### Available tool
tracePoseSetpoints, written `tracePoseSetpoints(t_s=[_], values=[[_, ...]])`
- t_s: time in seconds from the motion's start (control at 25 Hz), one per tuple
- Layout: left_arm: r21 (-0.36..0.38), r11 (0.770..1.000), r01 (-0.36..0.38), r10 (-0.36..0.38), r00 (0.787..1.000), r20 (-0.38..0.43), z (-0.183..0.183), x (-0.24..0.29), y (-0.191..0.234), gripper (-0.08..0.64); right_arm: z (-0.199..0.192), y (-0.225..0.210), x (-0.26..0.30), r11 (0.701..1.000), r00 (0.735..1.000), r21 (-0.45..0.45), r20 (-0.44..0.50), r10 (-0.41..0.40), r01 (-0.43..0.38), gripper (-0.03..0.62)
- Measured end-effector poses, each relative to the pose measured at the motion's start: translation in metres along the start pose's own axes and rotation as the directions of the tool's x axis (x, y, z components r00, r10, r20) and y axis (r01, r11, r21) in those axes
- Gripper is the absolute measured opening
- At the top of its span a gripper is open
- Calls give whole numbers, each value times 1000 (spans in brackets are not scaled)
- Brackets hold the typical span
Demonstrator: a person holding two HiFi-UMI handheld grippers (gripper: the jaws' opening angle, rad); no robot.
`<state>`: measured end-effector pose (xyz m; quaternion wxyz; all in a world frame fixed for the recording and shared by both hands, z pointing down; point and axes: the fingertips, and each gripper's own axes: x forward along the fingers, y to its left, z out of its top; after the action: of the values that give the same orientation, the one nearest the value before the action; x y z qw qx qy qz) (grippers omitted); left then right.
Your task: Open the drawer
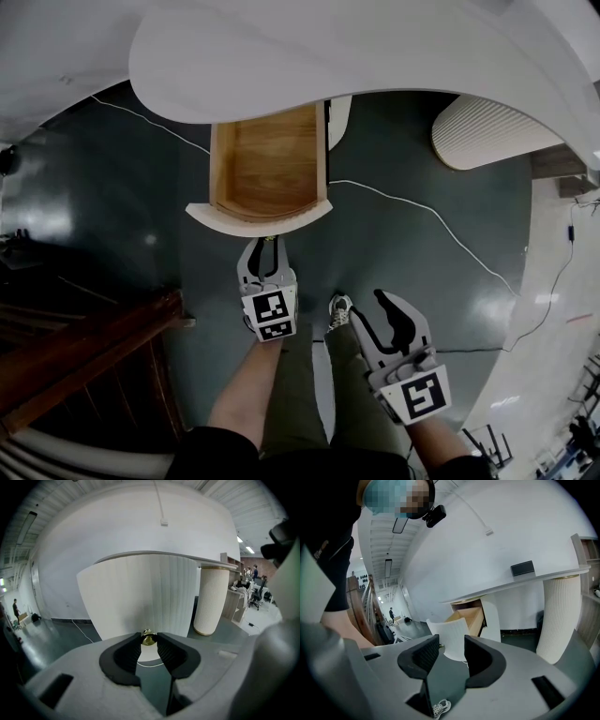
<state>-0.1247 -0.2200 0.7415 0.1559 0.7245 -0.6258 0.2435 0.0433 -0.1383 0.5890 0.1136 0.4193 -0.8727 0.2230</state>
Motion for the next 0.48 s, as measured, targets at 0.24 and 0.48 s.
tracePoseSetpoints(t_s=[0.24, 0.48], values=[[-14, 999, 34, -34, 999, -23, 4, -23, 1, 157, 15, 8, 7, 1000, 1000, -15, 8, 17, -17, 173], [-4, 998, 65, -65, 997, -30, 25, -63, 15, 167, 42, 18, 10, 998, 999, -48, 13, 36, -35, 173]])
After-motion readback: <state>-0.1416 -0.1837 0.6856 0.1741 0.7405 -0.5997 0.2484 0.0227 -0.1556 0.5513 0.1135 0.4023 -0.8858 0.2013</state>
